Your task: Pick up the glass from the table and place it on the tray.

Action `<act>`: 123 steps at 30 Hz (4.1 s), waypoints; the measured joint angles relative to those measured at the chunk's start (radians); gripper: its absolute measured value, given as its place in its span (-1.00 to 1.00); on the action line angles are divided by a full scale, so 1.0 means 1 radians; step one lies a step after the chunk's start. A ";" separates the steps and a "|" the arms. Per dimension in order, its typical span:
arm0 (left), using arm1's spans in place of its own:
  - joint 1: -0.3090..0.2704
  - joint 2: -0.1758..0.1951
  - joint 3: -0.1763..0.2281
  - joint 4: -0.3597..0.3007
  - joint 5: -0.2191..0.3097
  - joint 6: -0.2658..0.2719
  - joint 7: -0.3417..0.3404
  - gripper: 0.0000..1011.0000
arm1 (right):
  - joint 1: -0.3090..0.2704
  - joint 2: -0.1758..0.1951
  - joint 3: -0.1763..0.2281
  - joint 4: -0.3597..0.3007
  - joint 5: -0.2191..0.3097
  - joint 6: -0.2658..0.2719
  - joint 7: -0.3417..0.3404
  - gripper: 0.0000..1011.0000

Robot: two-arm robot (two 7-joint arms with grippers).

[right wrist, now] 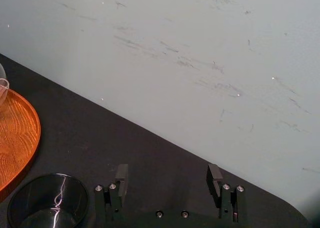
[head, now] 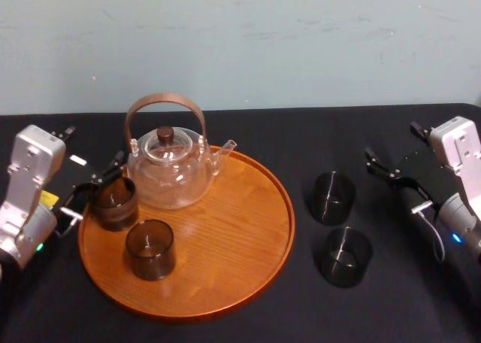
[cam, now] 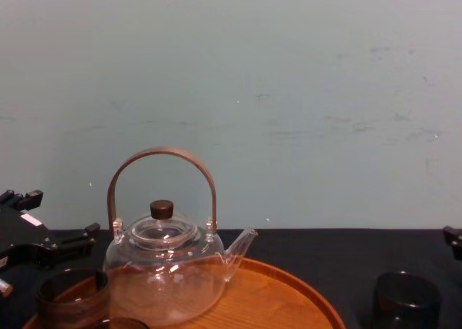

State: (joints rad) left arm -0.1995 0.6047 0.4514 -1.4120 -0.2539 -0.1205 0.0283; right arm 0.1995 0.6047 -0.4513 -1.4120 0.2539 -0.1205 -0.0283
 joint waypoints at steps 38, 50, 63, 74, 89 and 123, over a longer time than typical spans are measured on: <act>0.000 0.000 0.000 0.000 0.000 0.000 0.000 0.98 | 0.000 0.000 0.000 0.000 0.000 0.000 0.000 0.98; 0.000 0.000 0.000 0.000 0.000 0.000 0.000 0.98 | 0.000 0.000 0.000 0.000 0.000 0.000 0.000 0.98; 0.000 0.000 0.000 0.000 0.000 0.000 0.000 0.98 | 0.000 -0.001 0.001 0.000 0.000 0.000 0.001 0.98; 0.000 0.000 0.000 0.000 0.000 0.000 0.000 0.98 | -0.027 0.008 0.054 -0.052 0.071 0.062 0.084 0.98; 0.000 0.000 0.000 0.000 0.000 0.000 0.000 0.98 | -0.153 0.107 0.141 -0.198 0.149 0.151 0.203 0.98; 0.000 0.000 0.000 0.000 0.000 0.000 0.000 0.98 | -0.297 0.280 0.170 -0.269 0.097 0.083 0.546 0.98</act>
State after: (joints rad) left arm -0.1995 0.6047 0.4514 -1.4120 -0.2539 -0.1205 0.0283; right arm -0.0979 0.8850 -0.2815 -1.6806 0.3505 -0.0372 0.5173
